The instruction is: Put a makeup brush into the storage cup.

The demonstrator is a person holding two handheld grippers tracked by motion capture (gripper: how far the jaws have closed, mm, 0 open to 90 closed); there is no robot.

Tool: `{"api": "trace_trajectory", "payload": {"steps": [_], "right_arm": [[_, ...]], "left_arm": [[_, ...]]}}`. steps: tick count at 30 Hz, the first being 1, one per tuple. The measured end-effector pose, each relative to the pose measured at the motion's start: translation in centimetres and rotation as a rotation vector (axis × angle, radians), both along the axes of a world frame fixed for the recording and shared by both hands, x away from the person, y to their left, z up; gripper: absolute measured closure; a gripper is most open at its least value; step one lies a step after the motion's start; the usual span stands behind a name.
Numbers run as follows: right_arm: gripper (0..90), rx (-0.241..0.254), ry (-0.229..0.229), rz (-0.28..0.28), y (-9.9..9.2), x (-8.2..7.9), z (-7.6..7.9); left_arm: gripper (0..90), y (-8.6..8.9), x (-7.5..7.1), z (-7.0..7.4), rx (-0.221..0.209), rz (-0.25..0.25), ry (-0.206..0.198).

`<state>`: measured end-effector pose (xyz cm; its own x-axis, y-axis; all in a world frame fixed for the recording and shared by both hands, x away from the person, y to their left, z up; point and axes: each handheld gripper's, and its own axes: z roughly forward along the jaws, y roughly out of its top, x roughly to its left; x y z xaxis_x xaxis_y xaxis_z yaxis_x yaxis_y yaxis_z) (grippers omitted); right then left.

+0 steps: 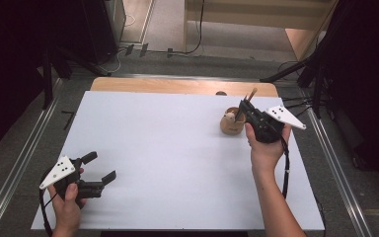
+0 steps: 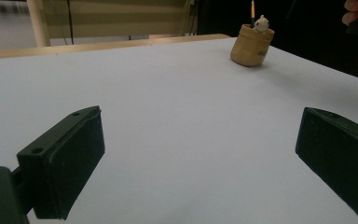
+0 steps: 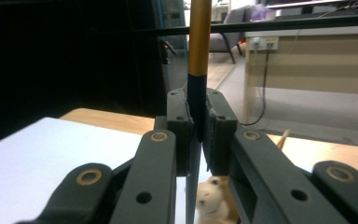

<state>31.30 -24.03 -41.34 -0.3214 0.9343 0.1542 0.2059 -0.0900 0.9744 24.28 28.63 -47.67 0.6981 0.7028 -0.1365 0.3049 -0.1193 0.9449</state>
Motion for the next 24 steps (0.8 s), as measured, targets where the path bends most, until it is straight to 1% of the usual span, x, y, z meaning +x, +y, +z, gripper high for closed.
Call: {"api": "trace_trajectory", "payload": {"steps": [5,8,11,19,22,24], "right_arm": [[84.1,-0.030,0.013,-0.037,-0.6,1.6,-1.0],[84.1,-0.037,0.005,-0.047,-0.8,2.2,-1.4],[84.1,-0.037,0.011,-0.056,-1.0,2.6,-1.8],[84.1,-0.063,0.021,-0.080,-1.5,3.4,-2.8],[84.1,-0.064,0.021,-0.077,-1.6,3.7,-3.2],[84.1,-0.074,0.013,-0.072,-1.7,3.9,-3.6]], "left_arm": [[1.5,0.1,0.0,-0.1,-0.002,0.003,0.004],[1.5,0.2,0.0,-0.1,-0.007,0.010,0.005],[1.5,0.3,0.0,-0.1,-0.013,0.010,0.006],[1.5,0.2,0.0,-0.1,-0.008,0.009,0.006],[1.5,0.2,0.1,-0.2,-0.002,0.008,0.008],[1.5,0.2,0.1,-0.2,-0.003,0.009,0.008]]}}
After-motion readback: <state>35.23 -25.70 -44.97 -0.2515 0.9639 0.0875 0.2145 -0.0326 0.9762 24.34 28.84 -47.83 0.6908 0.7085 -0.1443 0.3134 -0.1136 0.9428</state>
